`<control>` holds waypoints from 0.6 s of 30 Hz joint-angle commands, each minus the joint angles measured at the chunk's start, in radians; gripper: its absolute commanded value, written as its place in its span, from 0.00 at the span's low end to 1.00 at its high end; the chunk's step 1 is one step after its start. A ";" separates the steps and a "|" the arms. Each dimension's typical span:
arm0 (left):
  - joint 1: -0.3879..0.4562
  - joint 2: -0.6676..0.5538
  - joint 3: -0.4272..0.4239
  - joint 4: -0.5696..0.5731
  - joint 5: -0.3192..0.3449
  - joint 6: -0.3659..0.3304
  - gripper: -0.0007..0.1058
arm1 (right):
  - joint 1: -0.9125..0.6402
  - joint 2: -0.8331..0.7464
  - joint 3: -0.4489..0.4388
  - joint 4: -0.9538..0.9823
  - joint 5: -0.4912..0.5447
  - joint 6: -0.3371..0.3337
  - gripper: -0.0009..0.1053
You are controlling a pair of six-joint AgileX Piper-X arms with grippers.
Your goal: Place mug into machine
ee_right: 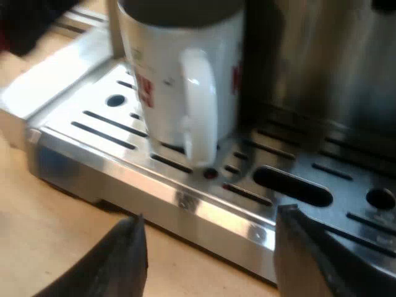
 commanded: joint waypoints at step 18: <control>-0.002 -0.003 -0.341 0.210 -0.170 0.031 0.77 | 0.088 -0.162 -0.103 0.052 0.012 -0.087 0.01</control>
